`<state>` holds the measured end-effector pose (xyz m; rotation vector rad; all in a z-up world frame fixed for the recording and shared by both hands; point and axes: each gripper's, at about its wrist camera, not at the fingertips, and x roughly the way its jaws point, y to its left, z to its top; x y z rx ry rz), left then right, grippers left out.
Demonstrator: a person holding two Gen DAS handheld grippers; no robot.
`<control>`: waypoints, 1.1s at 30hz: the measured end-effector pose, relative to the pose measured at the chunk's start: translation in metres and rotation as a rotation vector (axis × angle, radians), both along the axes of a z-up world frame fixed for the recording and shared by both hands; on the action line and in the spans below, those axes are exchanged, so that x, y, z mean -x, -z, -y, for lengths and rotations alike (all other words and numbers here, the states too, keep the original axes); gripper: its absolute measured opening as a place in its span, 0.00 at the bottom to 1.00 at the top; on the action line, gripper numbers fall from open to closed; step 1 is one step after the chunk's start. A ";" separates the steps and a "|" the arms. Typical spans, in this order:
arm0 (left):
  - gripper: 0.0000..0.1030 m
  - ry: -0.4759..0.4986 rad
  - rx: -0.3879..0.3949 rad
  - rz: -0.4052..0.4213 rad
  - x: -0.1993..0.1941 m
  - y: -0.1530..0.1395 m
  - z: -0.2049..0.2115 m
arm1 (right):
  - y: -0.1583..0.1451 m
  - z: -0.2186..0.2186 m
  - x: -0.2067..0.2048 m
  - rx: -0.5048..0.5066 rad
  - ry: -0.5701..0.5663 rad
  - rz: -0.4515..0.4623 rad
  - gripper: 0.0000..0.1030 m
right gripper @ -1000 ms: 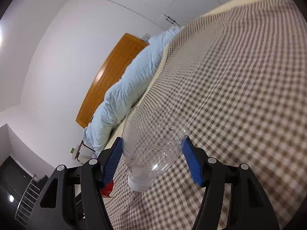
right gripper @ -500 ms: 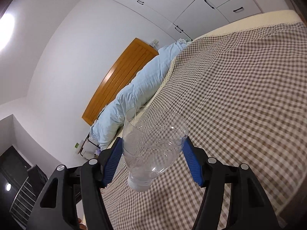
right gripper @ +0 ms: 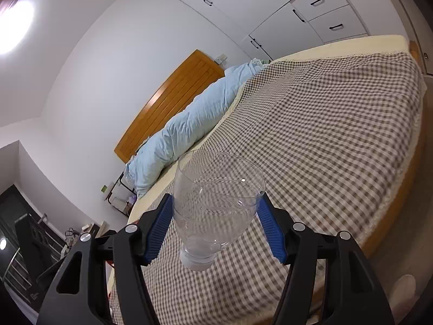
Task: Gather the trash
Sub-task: 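Carry the red packet and clear bottle off the bed down to the bin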
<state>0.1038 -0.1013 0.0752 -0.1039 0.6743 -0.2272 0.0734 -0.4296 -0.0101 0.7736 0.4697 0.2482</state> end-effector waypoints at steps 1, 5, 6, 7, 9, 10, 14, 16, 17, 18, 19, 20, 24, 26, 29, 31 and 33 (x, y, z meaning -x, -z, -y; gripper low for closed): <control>0.51 0.001 -0.002 0.001 0.004 0.000 0.003 | 0.000 0.002 0.006 0.005 -0.004 -0.001 0.60; 0.51 0.010 -0.001 0.011 0.027 -0.001 0.012 | 0.001 0.005 0.024 0.029 -0.020 0.000 0.60; 0.51 0.011 -0.001 0.016 0.032 -0.001 0.013 | 0.001 0.006 0.027 0.035 -0.023 0.001 0.60; 0.51 0.012 -0.002 0.021 0.039 -0.002 0.015 | 0.001 0.007 0.033 0.044 -0.027 0.003 0.60; 0.51 0.019 -0.004 0.029 0.050 -0.001 0.019 | 0.002 0.010 0.041 0.058 -0.033 0.006 0.60; 0.51 0.023 -0.006 0.032 0.055 0.000 0.020 | 0.003 0.011 0.043 0.064 -0.037 0.007 0.60; 0.51 0.042 -0.009 0.040 0.075 0.006 0.029 | 0.007 0.014 0.058 0.097 -0.056 0.008 0.60; 0.51 0.044 -0.009 0.040 0.083 0.009 0.032 | 0.010 0.015 0.065 0.111 -0.064 0.009 0.60; 0.51 0.043 -0.011 0.041 0.088 0.011 0.033 | 0.012 0.015 0.068 0.115 -0.068 0.012 0.60; 0.51 0.045 -0.009 0.047 0.094 0.014 0.035 | 0.013 0.015 0.071 0.120 -0.073 0.015 0.60; 0.51 0.048 -0.006 0.050 0.098 0.015 0.036 | 0.014 0.015 0.075 0.130 -0.079 0.019 0.60; 0.51 0.050 -0.002 0.051 0.102 0.017 0.037 | 0.016 0.015 0.078 0.138 -0.082 0.022 0.60; 0.51 0.064 0.017 0.055 0.117 0.026 0.037 | 0.019 0.012 0.092 0.181 -0.103 0.035 0.60; 0.51 0.070 0.021 0.054 0.123 0.030 0.038 | 0.020 0.010 0.097 0.203 -0.111 0.041 0.60; 0.51 0.078 0.029 0.048 0.133 0.040 0.036 | 0.026 0.007 0.105 0.234 -0.127 0.043 0.60; 0.51 0.080 0.022 0.053 0.141 0.046 0.036 | 0.031 0.004 0.109 0.257 -0.140 0.041 0.60; 0.51 0.077 0.004 0.061 0.149 0.053 0.036 | 0.035 0.002 0.113 0.273 -0.152 0.037 0.60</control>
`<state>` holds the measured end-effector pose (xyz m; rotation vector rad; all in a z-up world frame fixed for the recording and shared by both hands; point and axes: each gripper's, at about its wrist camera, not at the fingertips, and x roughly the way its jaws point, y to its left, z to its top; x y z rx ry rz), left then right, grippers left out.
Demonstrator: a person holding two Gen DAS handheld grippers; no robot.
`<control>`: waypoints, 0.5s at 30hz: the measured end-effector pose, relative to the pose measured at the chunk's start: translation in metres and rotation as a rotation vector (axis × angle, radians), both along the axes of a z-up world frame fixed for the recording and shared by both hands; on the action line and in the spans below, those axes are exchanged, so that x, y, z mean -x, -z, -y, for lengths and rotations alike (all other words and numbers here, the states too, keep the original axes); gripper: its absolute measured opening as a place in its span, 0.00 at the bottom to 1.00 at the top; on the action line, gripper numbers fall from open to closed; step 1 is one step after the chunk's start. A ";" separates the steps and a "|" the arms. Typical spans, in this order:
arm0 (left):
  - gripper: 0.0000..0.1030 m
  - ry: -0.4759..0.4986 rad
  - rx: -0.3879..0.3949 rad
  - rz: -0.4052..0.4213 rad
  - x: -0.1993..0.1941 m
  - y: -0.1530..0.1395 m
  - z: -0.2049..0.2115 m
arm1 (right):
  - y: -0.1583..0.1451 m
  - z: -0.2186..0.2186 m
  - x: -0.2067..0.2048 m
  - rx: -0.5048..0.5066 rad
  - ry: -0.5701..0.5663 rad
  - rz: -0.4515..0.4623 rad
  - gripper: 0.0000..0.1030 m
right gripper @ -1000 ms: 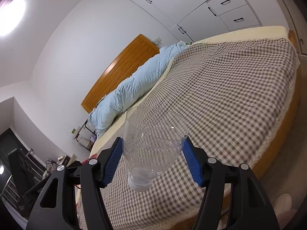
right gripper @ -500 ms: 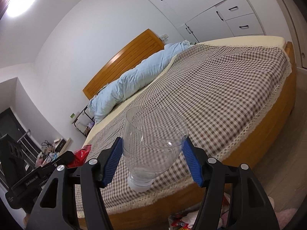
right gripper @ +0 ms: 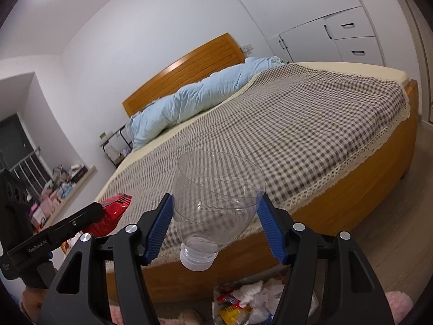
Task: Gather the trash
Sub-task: 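Carry the red packet and clear bottle off the bed down to the bin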
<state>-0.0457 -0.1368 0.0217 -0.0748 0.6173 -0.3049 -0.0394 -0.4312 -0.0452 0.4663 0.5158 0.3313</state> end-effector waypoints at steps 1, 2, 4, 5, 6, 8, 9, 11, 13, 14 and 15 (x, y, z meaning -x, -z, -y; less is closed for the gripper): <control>0.51 -0.001 -0.006 0.003 0.003 0.003 0.000 | 0.002 -0.001 0.001 0.008 -0.004 -0.003 0.60; 0.51 -0.002 -0.014 0.005 0.006 0.006 0.000 | 0.007 -0.002 0.004 0.018 -0.012 -0.009 0.60; 0.51 0.000 -0.017 0.001 0.011 0.012 0.000 | 0.012 -0.004 0.006 0.029 -0.021 -0.018 0.60; 0.51 0.005 -0.015 -0.006 0.013 0.017 0.000 | 0.016 -0.005 0.008 0.037 -0.027 -0.026 0.60; 0.51 0.010 -0.013 -0.013 0.014 0.019 0.001 | 0.019 -0.006 0.009 0.045 -0.032 -0.031 0.60; 0.51 0.018 -0.020 -0.027 0.017 0.028 0.003 | 0.025 -0.009 0.011 0.068 -0.037 -0.041 0.60; 0.51 0.023 -0.027 -0.035 0.018 0.033 0.004 | 0.029 -0.010 0.013 0.079 -0.041 -0.046 0.60; 0.51 0.035 -0.032 -0.053 0.020 0.044 0.006 | 0.035 -0.013 0.015 0.095 -0.052 -0.055 0.60; 0.51 0.041 -0.037 -0.069 0.022 0.053 0.008 | 0.040 -0.015 0.018 0.111 -0.060 -0.064 0.60; 0.51 0.043 -0.038 -0.074 0.023 0.057 0.008 | 0.044 -0.017 0.019 0.120 -0.063 -0.071 0.60; 0.51 0.048 -0.037 -0.083 0.023 0.063 0.009 | 0.048 -0.018 0.020 0.128 -0.065 -0.078 0.60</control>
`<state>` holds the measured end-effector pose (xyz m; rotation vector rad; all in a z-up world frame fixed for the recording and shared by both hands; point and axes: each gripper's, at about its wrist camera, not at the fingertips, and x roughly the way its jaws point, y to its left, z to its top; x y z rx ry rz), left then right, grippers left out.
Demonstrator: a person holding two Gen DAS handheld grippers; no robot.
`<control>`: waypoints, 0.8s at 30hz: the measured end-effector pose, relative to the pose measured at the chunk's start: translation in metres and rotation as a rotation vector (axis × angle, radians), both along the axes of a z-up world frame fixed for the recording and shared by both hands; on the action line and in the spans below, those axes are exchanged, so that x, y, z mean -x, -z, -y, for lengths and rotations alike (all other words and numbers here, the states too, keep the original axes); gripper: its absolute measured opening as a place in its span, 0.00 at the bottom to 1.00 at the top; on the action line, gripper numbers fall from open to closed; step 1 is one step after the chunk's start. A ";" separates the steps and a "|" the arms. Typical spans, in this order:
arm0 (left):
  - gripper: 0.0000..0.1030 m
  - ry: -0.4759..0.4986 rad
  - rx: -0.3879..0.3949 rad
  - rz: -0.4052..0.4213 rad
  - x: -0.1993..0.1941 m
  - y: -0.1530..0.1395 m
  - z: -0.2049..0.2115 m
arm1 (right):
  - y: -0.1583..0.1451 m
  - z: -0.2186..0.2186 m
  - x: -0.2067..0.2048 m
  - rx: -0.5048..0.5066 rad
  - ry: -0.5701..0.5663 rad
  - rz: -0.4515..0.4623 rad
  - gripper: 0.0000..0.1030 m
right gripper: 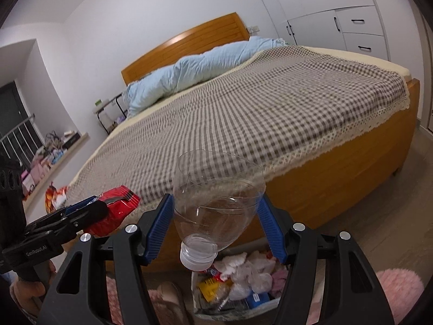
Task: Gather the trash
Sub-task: 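Carry the red packet and clear bottle off the bed down to the bin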
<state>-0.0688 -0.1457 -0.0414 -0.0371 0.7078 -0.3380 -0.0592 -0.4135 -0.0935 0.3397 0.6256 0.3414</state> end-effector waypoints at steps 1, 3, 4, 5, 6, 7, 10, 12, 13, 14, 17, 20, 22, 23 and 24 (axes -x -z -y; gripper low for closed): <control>0.51 0.004 0.000 -0.009 0.001 0.005 0.001 | 0.005 -0.001 0.001 0.011 -0.004 -0.010 0.60; 0.51 0.012 0.002 -0.024 0.002 0.016 0.002 | 0.014 -0.004 0.002 0.031 -0.010 -0.025 0.60; 0.51 0.017 0.002 -0.030 0.002 0.022 0.002 | 0.020 -0.006 0.003 0.045 -0.013 -0.034 0.60; 0.51 0.020 0.001 -0.034 0.003 0.028 0.003 | 0.024 -0.007 0.003 0.055 -0.016 -0.041 0.60; 0.51 0.024 0.001 -0.033 0.003 0.036 0.004 | 0.030 -0.009 0.002 0.065 -0.019 -0.050 0.60; 0.51 0.025 -0.004 -0.031 0.004 0.042 0.005 | 0.034 -0.010 0.002 0.071 -0.021 -0.057 0.60; 0.51 0.033 -0.020 -0.032 0.002 0.064 0.008 | 0.051 -0.014 0.002 0.093 -0.031 -0.078 0.60; 0.51 0.046 -0.014 -0.049 -0.001 0.081 0.009 | 0.065 -0.016 0.000 0.109 -0.036 -0.101 0.60; 0.51 0.049 -0.013 -0.065 -0.002 0.090 0.009 | 0.070 -0.016 -0.001 0.111 -0.037 -0.113 0.60; 0.51 0.053 -0.010 -0.094 -0.005 0.103 0.008 | 0.079 -0.016 -0.003 0.116 -0.038 -0.135 0.60; 0.51 0.042 -0.020 -0.182 -0.012 0.130 0.004 | 0.096 -0.017 -0.006 0.118 -0.044 -0.191 0.60; 0.51 0.023 -0.027 -0.239 -0.016 0.146 0.000 | 0.108 -0.021 -0.007 0.146 -0.055 -0.235 0.60; 0.51 0.019 -0.026 -0.263 -0.016 0.152 -0.001 | 0.114 -0.023 -0.007 0.166 -0.060 -0.249 0.60; 0.51 0.015 -0.030 -0.271 -0.018 0.155 -0.001 | 0.117 -0.024 -0.007 0.175 -0.064 -0.259 0.60; 0.51 0.011 -0.037 -0.279 -0.019 0.159 0.000 | 0.120 -0.025 -0.008 0.184 -0.066 -0.266 0.60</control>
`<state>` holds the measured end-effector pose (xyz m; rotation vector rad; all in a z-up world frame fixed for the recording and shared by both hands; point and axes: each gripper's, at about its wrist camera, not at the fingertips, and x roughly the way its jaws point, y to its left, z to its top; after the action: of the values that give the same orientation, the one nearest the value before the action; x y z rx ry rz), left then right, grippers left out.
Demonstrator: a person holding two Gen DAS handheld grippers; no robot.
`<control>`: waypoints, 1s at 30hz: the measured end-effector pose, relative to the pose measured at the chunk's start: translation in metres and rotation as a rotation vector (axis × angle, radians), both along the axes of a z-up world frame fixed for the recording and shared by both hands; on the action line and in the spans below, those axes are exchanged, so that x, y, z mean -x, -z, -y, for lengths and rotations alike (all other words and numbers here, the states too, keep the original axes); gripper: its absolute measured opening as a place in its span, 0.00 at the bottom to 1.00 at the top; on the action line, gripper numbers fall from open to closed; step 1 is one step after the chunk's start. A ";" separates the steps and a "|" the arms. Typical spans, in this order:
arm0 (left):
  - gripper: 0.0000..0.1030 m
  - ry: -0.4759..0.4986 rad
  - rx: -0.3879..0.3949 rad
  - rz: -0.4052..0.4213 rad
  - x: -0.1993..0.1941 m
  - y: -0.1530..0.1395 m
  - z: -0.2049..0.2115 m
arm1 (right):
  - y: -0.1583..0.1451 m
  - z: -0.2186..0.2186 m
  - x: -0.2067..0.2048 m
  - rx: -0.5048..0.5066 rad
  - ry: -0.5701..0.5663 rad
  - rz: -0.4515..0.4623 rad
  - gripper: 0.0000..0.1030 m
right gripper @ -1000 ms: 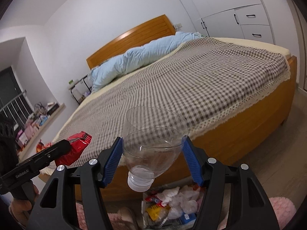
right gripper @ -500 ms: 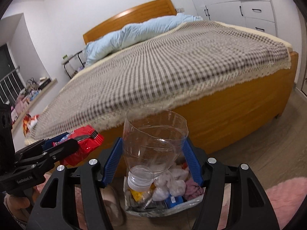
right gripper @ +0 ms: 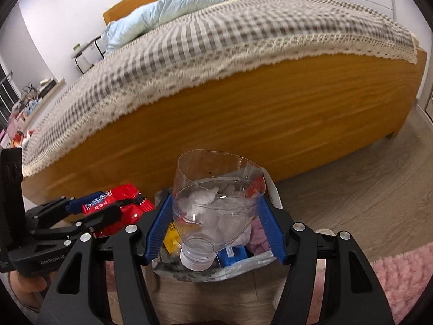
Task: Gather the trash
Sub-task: 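Carry the red packet and clear bottle off the bed down to the bin, then lower the red packet into the bin and open the left tool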
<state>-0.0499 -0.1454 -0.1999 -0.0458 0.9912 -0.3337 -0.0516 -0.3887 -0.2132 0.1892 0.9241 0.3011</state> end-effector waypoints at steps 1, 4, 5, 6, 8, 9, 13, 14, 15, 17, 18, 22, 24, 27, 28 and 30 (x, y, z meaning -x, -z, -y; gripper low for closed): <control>0.51 0.000 -0.003 -0.007 -0.001 0.003 0.001 | 0.002 -0.001 -0.001 0.012 0.000 -0.006 0.60; 0.51 -0.001 -0.024 -0.048 -0.007 0.017 0.007 | 0.010 -0.002 -0.004 0.028 0.003 -0.033 0.60; 0.51 -0.003 -0.036 -0.060 -0.010 0.022 0.009 | 0.012 -0.002 -0.005 0.031 0.004 -0.043 0.60; 0.51 -0.005 -0.052 -0.082 -0.012 0.030 0.013 | 0.015 -0.003 -0.006 0.033 0.005 -0.056 0.60; 0.51 -0.004 -0.054 -0.124 -0.016 0.040 0.014 | 0.017 -0.002 -0.007 0.031 0.007 -0.072 0.60; 0.51 -0.007 -0.057 -0.148 -0.018 0.047 0.016 | 0.018 -0.001 -0.008 0.032 0.009 -0.078 0.60; 0.54 -0.025 -0.092 -0.207 -0.029 0.065 0.020 | 0.020 0.004 -0.009 0.035 0.019 -0.095 0.60; 0.58 -0.035 -0.095 -0.219 -0.032 0.068 0.020 | 0.021 0.005 -0.009 0.038 0.022 -0.100 0.60; 0.64 -0.042 -0.096 -0.225 -0.032 0.070 0.018 | 0.021 0.006 -0.010 0.040 0.023 -0.104 0.60; 0.71 -0.049 -0.087 -0.225 -0.032 0.068 0.017 | 0.021 0.006 -0.010 0.046 0.026 -0.110 0.60; 0.77 -0.052 -0.084 -0.222 -0.032 0.066 0.017 | 0.021 0.007 -0.010 0.048 0.028 -0.114 0.60; 0.88 -0.069 -0.102 -0.235 -0.028 0.065 0.015 | 0.021 0.002 -0.016 0.057 0.036 -0.131 0.60; 0.89 -0.088 -0.115 -0.264 -0.028 0.067 0.012 | 0.022 0.002 -0.016 0.059 0.039 -0.136 0.60; 0.91 -0.128 -0.118 -0.310 -0.026 0.073 0.002 | 0.023 -0.002 -0.015 0.071 0.037 -0.142 0.60; 0.91 -0.141 -0.110 -0.320 -0.025 0.074 -0.002 | 0.024 -0.003 -0.016 0.076 0.034 -0.147 0.60; 0.91 -0.163 -0.101 -0.337 -0.025 0.076 -0.008 | 0.027 -0.006 -0.017 0.082 0.026 -0.159 0.60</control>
<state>-0.0252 -0.1373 -0.2761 -0.0926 1.3284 -0.1270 -0.0346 -0.3830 -0.2399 0.1508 1.0886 0.2257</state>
